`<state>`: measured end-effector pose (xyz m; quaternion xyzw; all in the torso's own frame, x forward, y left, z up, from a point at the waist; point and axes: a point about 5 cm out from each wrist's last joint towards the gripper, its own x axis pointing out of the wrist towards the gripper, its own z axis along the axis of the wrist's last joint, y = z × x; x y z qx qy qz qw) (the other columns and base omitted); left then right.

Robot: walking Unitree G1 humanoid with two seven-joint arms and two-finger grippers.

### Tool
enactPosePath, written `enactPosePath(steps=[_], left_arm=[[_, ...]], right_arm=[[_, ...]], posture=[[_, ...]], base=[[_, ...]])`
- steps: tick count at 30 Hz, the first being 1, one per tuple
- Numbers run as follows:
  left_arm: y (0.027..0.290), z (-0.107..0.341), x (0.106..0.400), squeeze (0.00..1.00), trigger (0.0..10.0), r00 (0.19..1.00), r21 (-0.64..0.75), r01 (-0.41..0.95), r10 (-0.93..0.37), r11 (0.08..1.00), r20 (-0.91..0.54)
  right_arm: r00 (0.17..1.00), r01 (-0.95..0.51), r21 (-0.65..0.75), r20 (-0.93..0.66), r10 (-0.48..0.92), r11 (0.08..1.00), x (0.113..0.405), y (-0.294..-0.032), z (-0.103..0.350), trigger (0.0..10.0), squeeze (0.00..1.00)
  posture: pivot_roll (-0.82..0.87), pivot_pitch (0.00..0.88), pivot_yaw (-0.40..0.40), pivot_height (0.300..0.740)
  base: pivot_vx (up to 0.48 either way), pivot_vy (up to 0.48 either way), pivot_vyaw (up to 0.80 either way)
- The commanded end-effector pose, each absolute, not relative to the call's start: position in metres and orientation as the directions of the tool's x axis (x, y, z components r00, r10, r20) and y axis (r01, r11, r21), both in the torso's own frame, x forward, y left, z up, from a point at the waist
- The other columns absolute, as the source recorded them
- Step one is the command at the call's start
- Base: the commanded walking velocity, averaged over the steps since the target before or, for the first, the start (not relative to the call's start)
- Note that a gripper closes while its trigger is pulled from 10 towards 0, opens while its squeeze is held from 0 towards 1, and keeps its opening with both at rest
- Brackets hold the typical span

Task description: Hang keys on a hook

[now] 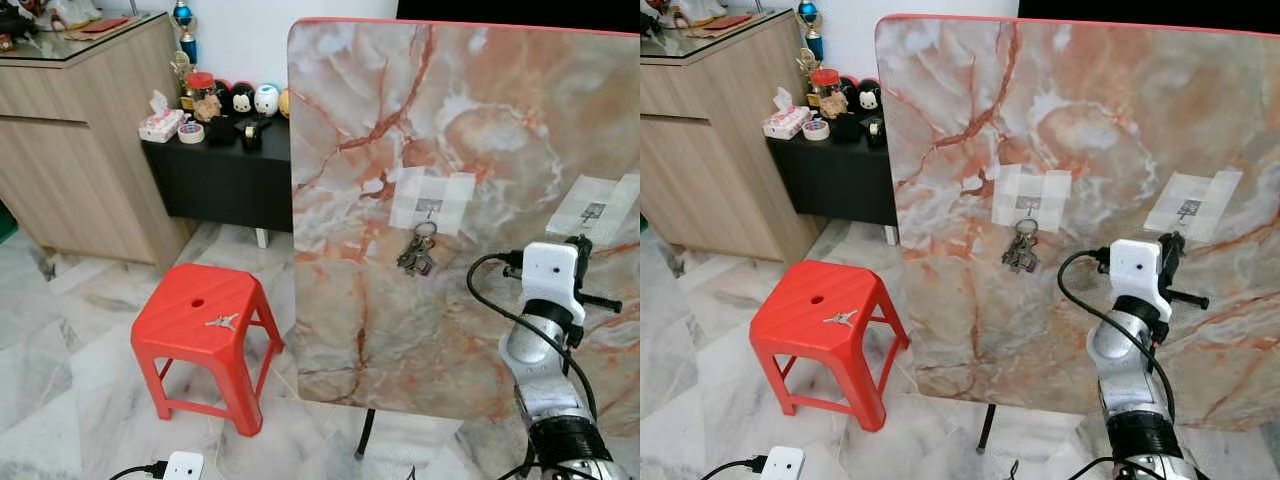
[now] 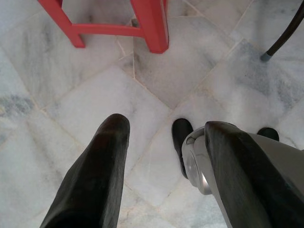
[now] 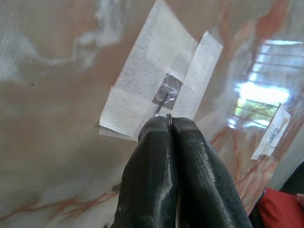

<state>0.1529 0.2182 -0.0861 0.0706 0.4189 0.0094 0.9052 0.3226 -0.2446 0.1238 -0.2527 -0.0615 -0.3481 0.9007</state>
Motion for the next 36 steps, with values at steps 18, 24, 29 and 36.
enactPosePath(steps=[18,24,29,36], left_arm=[[0.218,-0.087,0.151,0.0,10.0,0.644,0.133,0.032,0.081,0.991,-0.761],[0.217,-0.086,0.154,0.0,10.0,0.653,0.131,0.032,0.079,0.991,-0.754],[0.216,-0.083,0.16,0.0,10.0,0.671,0.131,0.031,0.076,0.991,-0.737],[0.216,-0.08,0.165,0.0,10.0,0.689,0.131,0.03,0.075,0.991,-0.721]], right_arm=[[0.688,0.718,-0.414,0.3,-0.66,0.56,0.333,-0.269,0.139,10.0,0.0],[0.703,0.699,-0.426,0.264,-0.66,0.574,0.338,-0.269,0.137,10.0,0.0],[0.73,0.672,-0.424,0.237,-0.641,0.608,0.347,-0.265,0.14,10.0,0.0],[0.743,0.661,-0.414,0.247,-0.622,0.626,0.351,-0.261,0.142,10.0,0.0]], posture=[[0.04,0.0,-0.044,0.74],[0.05,0.0,-0.046,0.74],[0.06,0.0,-0.048,0.74],[0.06,0.0,-0.051,0.74]], base=[[0.0,0.0,0.0],[0.0,0.0,0.0],[0.0,0.0,0.0],[0.0,0.0,0.0]])
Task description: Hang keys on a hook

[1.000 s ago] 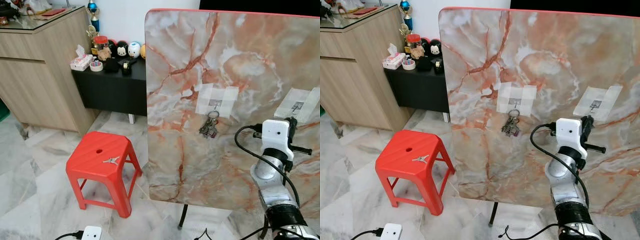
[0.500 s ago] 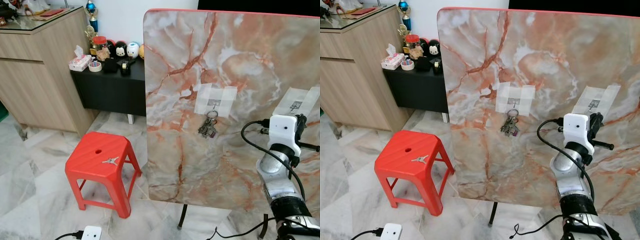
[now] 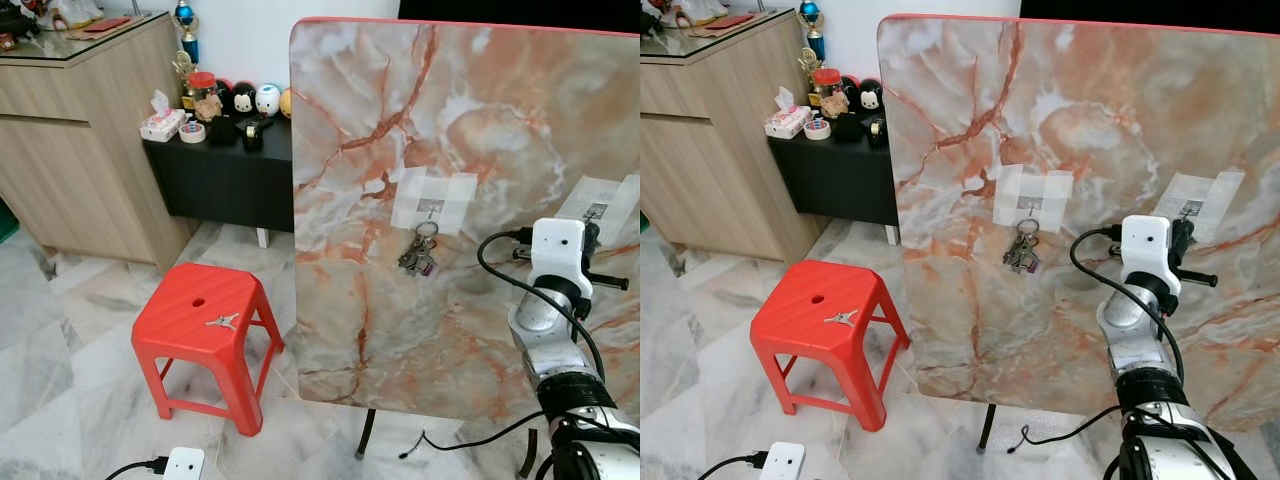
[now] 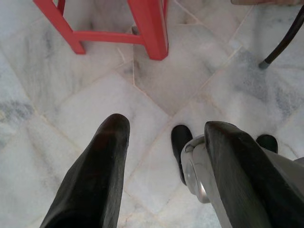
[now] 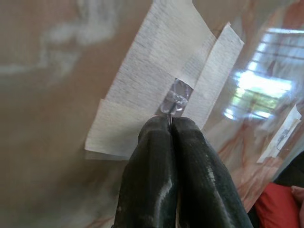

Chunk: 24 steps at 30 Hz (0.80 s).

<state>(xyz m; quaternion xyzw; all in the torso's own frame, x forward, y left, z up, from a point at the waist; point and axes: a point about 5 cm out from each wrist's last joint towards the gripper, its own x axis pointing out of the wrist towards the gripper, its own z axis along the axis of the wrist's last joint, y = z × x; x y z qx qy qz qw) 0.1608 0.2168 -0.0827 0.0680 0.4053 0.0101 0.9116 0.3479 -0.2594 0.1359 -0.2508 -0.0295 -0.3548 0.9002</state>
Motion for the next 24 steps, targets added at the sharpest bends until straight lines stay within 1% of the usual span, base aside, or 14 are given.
enactPosePath(steps=[1,11,17,19,20,21,22,24], left_arm=[[0.215,-0.08,0.166,0.0,10.0,0.692,0.13,0.03,0.073,0.991,-0.718],[0.212,-0.079,0.168,0.0,10.0,0.7,0.125,0.035,0.065,0.991,-0.711],[0.212,-0.079,0.168,0.0,10.0,0.702,0.125,0.035,0.065,0.992,-0.709],[0.212,-0.079,0.167,0.0,10.0,0.703,0.125,0.035,0.065,0.991,-0.708],[0.212,-0.079,0.167,0.0,10.0,0.703,0.125,0.035,0.065,0.991,-0.708],[0.212,-0.079,0.167,0.0,10.0,0.704,0.126,0.035,0.065,0.991,-0.707],[0.212,-0.079,0.168,0.0,10.0,0.705,0.126,0.035,0.065,0.991,-0.706],[0.212,-0.079,0.168,0.0,10.0,0.706,0.126,0.035,0.065,0.991,-0.706]], right_arm=[[0.744,0.661,-0.413,0.248,-0.62,0.627,0.351,-0.26,0.142,10.0,0.0],[0.76,0.632,-0.438,0.191,-0.621,0.639,0.352,-0.261,0.133,10.0,0.0],[0.765,0.626,-0.438,0.184,-0.618,0.645,0.352,-0.261,0.132,10.0,0.0],[0.776,0.615,-0.426,0.18,-0.604,0.663,0.353,-0.259,0.131,10.0,0.0],[0.784,0.609,-0.416,0.186,-0.592,0.675,0.353,-0.257,0.132,10.0,0.44],[0.788,0.605,-0.41,0.188,-0.586,0.682,0.353,-0.256,0.132,10.0,0.91],[0.796,0.597,-0.407,0.191,-0.575,0.691,0.354,-0.254,0.132,10.0,0.96],[0.805,0.586,-0.401,0.188,-0.562,0.704,0.355,-0.252,0.132,10.0,0.94]], posture=[[0.06,0.0,-0.051,0.74],[0.06,0.0,-0.051,0.74],[0.06,0.0,-0.052,0.74],[0.06,0.0,-0.052,0.74],[0.06,0.0,-0.052,0.74],[0.06,0.0,-0.052,0.74],[0.06,0.0,-0.052,0.74],[0.06,0.0,-0.052,0.74]], base=[[0.0,0.0,0.0],[0.0,0.0,0.0],[0.0,0.0,0.0],[0.0,0.0,0.0],[0.0,0.0,0.0],[0.0,0.0,0.0],[0.0,0.0,0.0],[0.0,0.0,0.0]])
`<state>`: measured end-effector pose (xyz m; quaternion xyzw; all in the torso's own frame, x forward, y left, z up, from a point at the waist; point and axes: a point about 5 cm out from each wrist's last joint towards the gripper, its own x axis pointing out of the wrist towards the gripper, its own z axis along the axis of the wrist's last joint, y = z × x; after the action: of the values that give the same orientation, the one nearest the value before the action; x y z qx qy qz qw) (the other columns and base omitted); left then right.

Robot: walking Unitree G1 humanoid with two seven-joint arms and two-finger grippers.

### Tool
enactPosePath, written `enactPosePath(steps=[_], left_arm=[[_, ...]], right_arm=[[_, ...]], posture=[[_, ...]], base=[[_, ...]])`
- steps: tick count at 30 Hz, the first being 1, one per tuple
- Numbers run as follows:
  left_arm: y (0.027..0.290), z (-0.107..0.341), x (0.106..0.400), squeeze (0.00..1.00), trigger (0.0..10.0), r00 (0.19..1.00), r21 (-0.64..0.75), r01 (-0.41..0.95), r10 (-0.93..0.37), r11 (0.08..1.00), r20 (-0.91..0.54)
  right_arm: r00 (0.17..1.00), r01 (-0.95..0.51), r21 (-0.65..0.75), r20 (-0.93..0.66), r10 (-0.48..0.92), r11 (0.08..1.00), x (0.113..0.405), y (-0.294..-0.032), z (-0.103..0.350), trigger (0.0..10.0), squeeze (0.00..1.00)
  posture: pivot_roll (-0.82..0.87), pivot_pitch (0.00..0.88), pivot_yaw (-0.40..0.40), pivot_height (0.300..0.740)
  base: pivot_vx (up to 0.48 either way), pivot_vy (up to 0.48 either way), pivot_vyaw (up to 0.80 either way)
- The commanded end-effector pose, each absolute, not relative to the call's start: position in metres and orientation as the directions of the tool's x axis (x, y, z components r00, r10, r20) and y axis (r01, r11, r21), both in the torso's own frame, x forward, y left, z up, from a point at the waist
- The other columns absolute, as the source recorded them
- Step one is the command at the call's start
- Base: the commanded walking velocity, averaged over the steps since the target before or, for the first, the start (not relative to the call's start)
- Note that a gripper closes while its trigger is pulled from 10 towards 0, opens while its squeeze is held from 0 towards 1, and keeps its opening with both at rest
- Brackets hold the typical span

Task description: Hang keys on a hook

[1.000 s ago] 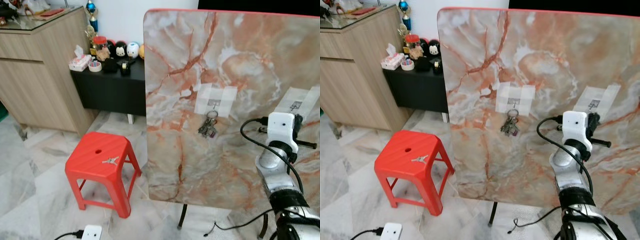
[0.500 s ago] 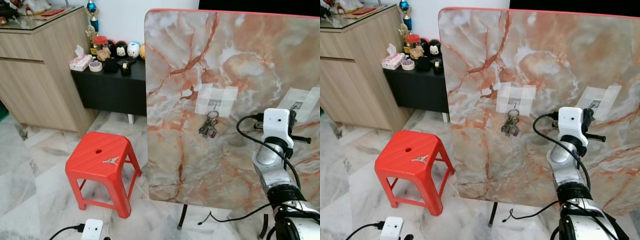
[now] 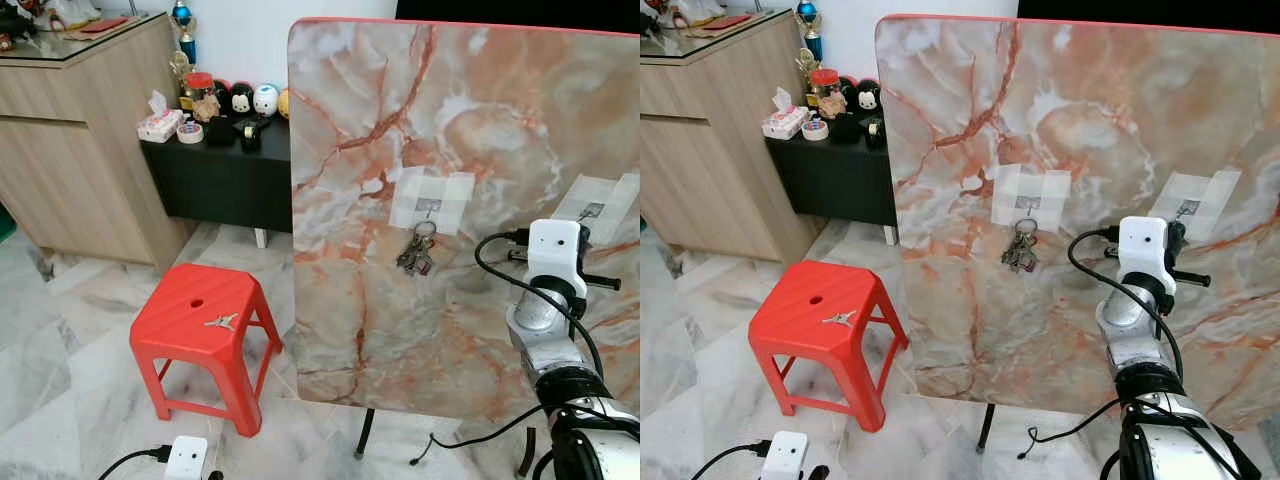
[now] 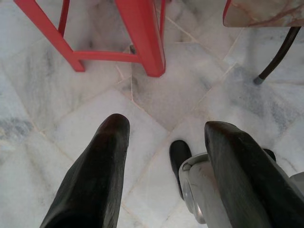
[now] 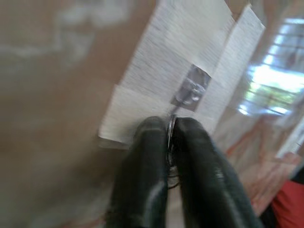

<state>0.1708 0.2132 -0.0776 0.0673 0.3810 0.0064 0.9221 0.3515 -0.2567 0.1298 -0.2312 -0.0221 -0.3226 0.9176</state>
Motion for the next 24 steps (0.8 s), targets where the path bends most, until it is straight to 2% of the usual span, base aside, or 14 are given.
enactPosePath(steps=[1,8,10,11,12,13,16,17,19,21,24], left_arm=[[0.212,-0.079,0.168,0.0,10.0,0.706,0.126,0.034,0.065,0.991,-0.705],[0.211,-0.079,0.169,0.0,10.0,0.71,0.126,0.035,0.064,0.991,-0.702],[0.211,-0.079,0.169,0.0,10.0,0.71,0.125,0.034,0.064,0.992,-0.701],[0.211,-0.079,0.169,0.0,10.0,0.71,0.125,0.034,0.064,0.992,-0.701],[0.211,-0.079,0.169,0.0,10.0,0.71,0.125,0.034,0.064,0.992,-0.701],[0.211,-0.079,0.169,0.0,10.0,0.71,0.125,0.034,0.064,0.992,-0.701],[0.21,-0.079,0.168,0.0,10.0,0.711,0.124,0.033,0.064,0.992,-0.701],[0.21,-0.079,0.168,0.0,10.0,0.711,0.124,0.032,0.064,0.992,-0.701],[0.21,-0.079,0.168,0.0,10.0,0.71,0.123,0.031,0.065,0.992,-0.701],[0.21,-0.08,0.167,0.0,10.0,0.708,0.124,0.033,0.064,0.992,-0.703],[0.209,-0.08,0.166,0.0,10.0,0.705,0.123,0.036,0.062,0.992,-0.706]], right_arm=[[0.813,0.576,-0.387,0.184,-0.552,0.72,0.355,-0.251,0.131,10.0,0.94],[0.842,0.538,-0.386,0.2,-0.501,0.749,0.356,-0.243,0.131,10.0,0.91],[0.841,0.538,-0.386,0.195,-0.504,0.749,0.355,-0.243,0.129,10.0,0.87],[0.845,0.532,-0.397,0.186,-0.502,0.748,0.354,-0.244,0.126,10.0,0.28],[0.848,0.527,-0.405,0.182,-0.498,0.748,0.353,-0.244,0.125,10.0,0.28],[0.85,0.522,-0.409,0.178,-0.496,0.748,0.352,-0.244,0.123,10.0,0.0],[0.861,0.502,-0.39,0.147,-0.486,0.772,0.345,-0.244,0.111,10.0,0.0],[0.888,0.455,-0.337,0.1,-0.449,0.824,0.338,-0.24,0.099,10.0,0.0],[0.904,0.42,-0.302,0.061,-0.422,0.856,0.333,-0.236,0.09,10.0,0.0],[0.928,0.351,-0.237,-0.045,-0.371,0.906,0.323,-0.225,0.066,10.0,0.0],[0.927,0.266,-0.217,-0.21,-0.311,0.939,0.3,-0.214,0.028,10.0,0.0]], posture=[[0.06,0.0,-0.052,0.74],[0.06,0.0,-0.053,0.74],[0.06,0.0,-0.053,0.74],[0.06,0.0,-0.053,0.74],[0.06,0.0,-0.053,0.74],[0.06,0.0,-0.053,0.74],[0.06,0.0,-0.057,0.74],[0.06,0.0,-0.058,0.74],[0.05,0.0,-0.058,0.74],[0.04,0.0,-0.055,0.74],[0.05,0.0,-0.058,0.74]], base=[[0.0,0.0,0.0],[0.0,0.0,0.0],[0.0,0.0,0.0],[0.0,0.0,0.0],[0.0,0.0,0.0],[0.0,0.0,0.0],[0.0,0.0,0.0],[0.0,0.0,0.0],[0.0,0.0,0.0],[0.0,0.0,0.0],[0.0,0.0,0.0]])
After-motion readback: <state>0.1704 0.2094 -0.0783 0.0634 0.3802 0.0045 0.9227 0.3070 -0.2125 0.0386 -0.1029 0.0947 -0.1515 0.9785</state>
